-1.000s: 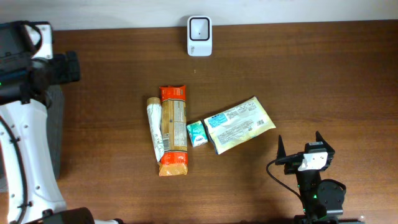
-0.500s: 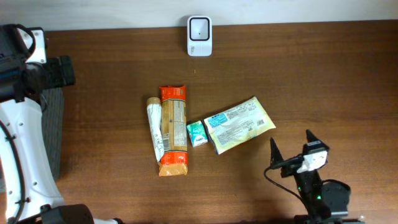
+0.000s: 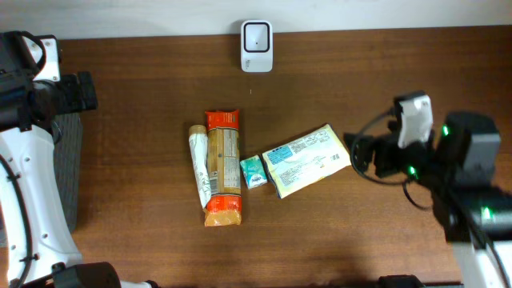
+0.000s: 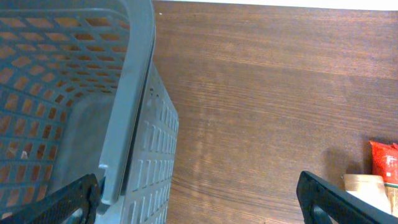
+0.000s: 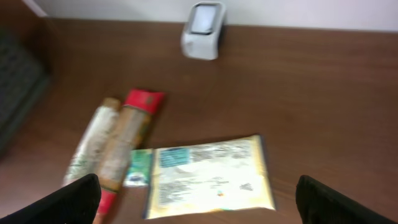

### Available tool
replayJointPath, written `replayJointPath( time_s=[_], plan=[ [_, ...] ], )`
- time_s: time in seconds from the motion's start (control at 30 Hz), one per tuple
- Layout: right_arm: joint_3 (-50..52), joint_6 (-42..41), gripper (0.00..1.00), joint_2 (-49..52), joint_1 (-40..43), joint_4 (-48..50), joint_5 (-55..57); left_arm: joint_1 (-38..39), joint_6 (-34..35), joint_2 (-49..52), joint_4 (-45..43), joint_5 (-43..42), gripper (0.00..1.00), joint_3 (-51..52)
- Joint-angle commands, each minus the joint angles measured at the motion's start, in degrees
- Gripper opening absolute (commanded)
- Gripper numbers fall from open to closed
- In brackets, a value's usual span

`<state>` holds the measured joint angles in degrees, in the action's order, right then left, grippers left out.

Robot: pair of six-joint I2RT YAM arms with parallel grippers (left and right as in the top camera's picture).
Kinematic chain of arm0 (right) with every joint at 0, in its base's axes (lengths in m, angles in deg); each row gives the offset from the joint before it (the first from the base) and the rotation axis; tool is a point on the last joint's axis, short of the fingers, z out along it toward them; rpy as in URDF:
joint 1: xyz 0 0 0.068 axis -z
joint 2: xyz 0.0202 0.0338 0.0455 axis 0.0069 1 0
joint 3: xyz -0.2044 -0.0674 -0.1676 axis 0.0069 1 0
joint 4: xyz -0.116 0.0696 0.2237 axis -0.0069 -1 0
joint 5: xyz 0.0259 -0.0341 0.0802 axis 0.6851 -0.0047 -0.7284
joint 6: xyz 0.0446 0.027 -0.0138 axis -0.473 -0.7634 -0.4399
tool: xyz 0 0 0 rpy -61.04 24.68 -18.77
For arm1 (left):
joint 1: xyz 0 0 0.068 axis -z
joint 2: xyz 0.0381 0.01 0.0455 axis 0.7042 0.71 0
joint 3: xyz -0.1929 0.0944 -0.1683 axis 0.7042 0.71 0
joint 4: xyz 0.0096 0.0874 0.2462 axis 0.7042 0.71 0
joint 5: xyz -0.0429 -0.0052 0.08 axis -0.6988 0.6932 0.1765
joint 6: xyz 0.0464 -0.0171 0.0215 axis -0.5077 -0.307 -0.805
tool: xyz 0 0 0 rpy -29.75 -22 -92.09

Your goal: Scan the item barcode

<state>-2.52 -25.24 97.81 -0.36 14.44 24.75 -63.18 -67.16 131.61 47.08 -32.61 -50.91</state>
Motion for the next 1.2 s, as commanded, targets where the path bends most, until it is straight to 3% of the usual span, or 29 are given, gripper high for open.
replayJointPath(
  time_s=[0.0,0.1,0.17,0.27,0.4,0.47,0.53,0.77,0.9,1.03,1.17],
  plan=[
    [-1.55,-0.26,0.98,7.23,0.35,2.12,-11.91,-0.04,0.55,0.31,-0.13,-0.39,0.99,-0.35],
    [-1.53,-1.68,0.99,17.03,-0.68,6.91,-20.79,-0.04,0.55,0.31,-0.13,-0.39,0.99,-0.35],
    [-1.53,-11.91,0.94,23.47,-3.69,10.38,-14.14,-0.04,0.55,0.31,-0.13,-0.39,0.99,-0.35],
    [-1.53,-32.76,0.71,37.73,-13.57,24.74,-3.26,-0.04,0.55,0.31,-0.13,-0.39,0.99,-0.35],
    [-1.64,-44.74,0.62,47.32,-20.31,36.7,-0.07,-0.04,0.55,0.31,-0.13,-0.39,0.99,-0.35],
    [-1.64,-49.03,0.58,50.8,-22.97,38.16,0.5,-0.04,0.55,0.31,-0.13,-0.39,0.99,-0.35],
    [-1.64,-48.96,0.54,51.1,-23.8,35.01,1.62,-0.02,0.55,0.31,-0.13,-0.39,0.99,-0.35],
    [-1.73,-45.99,0.54,51.1,-23.98,18.95,6.49,-0.04,0.55,0.31,-0.13,-0.39,0.99,-0.35],
    [-9.2,-34.58,0.59,51.04,-21.27,-2.21,9.53,-0.04,0.55,0.31,-0.13,-0.39,0.99,-0.35],
    [-15.54,-28.39,0.63,51.04,-17.9,-21.84,29.18,-0.04,0.55,0.31,-0.13,-0.39,0.99,-0.35],
    [-15.63,-25.03,0.69,51.04,-12.02,-21.55,33.48,-0.04,0.55,0.31,-0.13,-0.39,0.99,-0.35]
  ],
)
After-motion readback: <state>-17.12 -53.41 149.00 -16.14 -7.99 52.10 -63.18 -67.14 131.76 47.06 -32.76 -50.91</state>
